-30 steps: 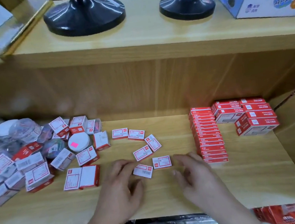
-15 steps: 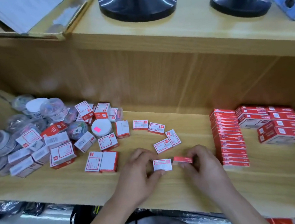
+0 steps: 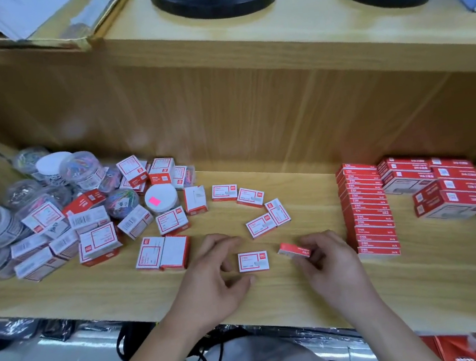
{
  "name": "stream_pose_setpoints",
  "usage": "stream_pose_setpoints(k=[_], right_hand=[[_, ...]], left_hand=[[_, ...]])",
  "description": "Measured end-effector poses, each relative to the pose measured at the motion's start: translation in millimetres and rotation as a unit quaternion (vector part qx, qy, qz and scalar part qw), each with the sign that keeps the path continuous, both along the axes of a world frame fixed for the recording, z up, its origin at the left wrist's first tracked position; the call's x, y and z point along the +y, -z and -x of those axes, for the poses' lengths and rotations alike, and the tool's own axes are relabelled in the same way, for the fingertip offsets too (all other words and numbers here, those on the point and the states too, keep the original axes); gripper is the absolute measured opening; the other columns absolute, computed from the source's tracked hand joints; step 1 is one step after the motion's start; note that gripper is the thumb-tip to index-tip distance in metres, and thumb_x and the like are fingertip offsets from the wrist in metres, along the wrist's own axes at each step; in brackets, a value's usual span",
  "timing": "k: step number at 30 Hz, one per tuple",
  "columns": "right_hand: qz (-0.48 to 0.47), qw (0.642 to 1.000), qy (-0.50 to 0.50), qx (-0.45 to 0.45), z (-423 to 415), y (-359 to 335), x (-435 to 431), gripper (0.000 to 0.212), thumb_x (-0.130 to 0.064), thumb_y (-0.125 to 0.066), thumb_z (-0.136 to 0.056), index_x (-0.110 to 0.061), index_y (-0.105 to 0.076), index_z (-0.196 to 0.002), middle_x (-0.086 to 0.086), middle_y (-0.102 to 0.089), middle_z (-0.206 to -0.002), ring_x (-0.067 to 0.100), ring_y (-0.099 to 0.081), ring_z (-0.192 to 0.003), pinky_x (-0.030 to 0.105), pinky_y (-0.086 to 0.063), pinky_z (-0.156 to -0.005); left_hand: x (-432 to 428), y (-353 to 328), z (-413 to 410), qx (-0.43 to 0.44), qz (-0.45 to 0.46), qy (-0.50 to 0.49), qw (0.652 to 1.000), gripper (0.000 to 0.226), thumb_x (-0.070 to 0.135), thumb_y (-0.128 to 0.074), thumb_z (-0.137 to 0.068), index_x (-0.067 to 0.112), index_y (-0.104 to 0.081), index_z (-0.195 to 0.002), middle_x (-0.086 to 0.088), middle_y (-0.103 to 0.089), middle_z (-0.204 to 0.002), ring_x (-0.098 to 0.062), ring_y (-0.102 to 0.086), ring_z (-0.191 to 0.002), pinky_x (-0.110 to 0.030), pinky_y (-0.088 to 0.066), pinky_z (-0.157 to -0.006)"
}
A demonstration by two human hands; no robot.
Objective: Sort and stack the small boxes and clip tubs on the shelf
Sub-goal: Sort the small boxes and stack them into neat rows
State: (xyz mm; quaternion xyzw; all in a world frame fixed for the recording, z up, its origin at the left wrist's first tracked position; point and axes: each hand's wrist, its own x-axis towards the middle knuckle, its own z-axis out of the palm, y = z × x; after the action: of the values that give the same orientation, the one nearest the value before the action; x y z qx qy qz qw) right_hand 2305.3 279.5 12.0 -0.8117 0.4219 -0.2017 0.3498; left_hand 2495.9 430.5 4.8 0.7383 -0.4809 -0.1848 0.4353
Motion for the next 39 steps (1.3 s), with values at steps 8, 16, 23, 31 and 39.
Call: stream_pose_setpoints(k=[8, 16, 23, 31, 39], right_hand=[[-0.113, 0.989, 0.008, -0.098, -7.5, -21.6, 3.1, 0.026, -0.013, -0.079, -0.080, -0.032, -0.062, -0.085, -0.008, -0.075, -0.083, 0.015, -0.069, -0.077, 0.038, -0.056, -0.070], [0.057, 0.986, -0.154, 0.032, -22.6, -26.0, -12.2, 0.035, -0.019, -0.070, -0.089, -0.034, -0.068, -0.120, -0.024, -0.045, -0.093, 0.003, -0.055, -0.085, 0.026, -0.050, -0.078], [-0.063, 0.987, -0.136, -0.057, -13.6, -26.8, -5.9, 0.045, -0.003, -0.064, -0.081, -0.045, -0.072, -0.096, -0.014, -0.064, -0.092, 0.011, -0.066, -0.086, 0.026, -0.053, -0.072], [-0.067, 0.982, -0.175, -0.027, -6.2, -26.7, -6.5, 0.032, -0.010, -0.062, -0.085, -0.024, -0.073, -0.111, -0.015, -0.063, -0.104, 0.005, -0.064, -0.102, 0.031, -0.055, -0.088], [0.095, 0.994, -0.014, -0.058, 6.1, -74.5, -58.8, 0.025, -0.021, -0.069, -0.089, -0.023, -0.070, -0.114, -0.015, -0.063, -0.101, 0.006, -0.063, -0.083, 0.025, -0.053, -0.073]], left_hand=[[-7.8, -4.6, 5.5, -0.007, -0.016, 0.004, 1.000, 0.022, 0.030, -0.082, -0.076, 0.031, -0.067, -0.093, 0.017, -0.057, -0.097, -0.012, -0.056, -0.072, -0.025, -0.048, -0.067], [-15.4, -4.5, 11.9, 0.052, -0.005, 0.042, 0.998, 0.033, 0.006, -0.077, -0.083, 0.034, -0.068, -0.099, 0.017, -0.056, -0.077, -0.001, -0.051, -0.065, -0.016, -0.039, -0.061], [-32.5, 0.9, 17.7, 0.040, 0.003, 0.019, 0.999, 0.049, 0.007, -0.082, -0.077, 0.037, -0.064, -0.112, 0.019, -0.058, -0.096, -0.007, -0.063, -0.074, -0.014, -0.045, -0.064], [-46.5, -1.1, 16.9, -0.023, -0.009, 0.094, 0.995, 0.030, 0.013, -0.079, -0.080, 0.027, -0.071, -0.106, 0.015, -0.053, -0.098, -0.004, -0.059, -0.073, -0.018, -0.045, -0.064], [-124.2, -45.7, 11.2, -0.086, 0.007, 0.052, 0.995, 0.022, 0.030, -0.076, -0.082, 0.030, -0.070, -0.103, 0.013, -0.055, -0.092, -0.007, -0.060, -0.076, -0.024, -0.049, -0.068]])
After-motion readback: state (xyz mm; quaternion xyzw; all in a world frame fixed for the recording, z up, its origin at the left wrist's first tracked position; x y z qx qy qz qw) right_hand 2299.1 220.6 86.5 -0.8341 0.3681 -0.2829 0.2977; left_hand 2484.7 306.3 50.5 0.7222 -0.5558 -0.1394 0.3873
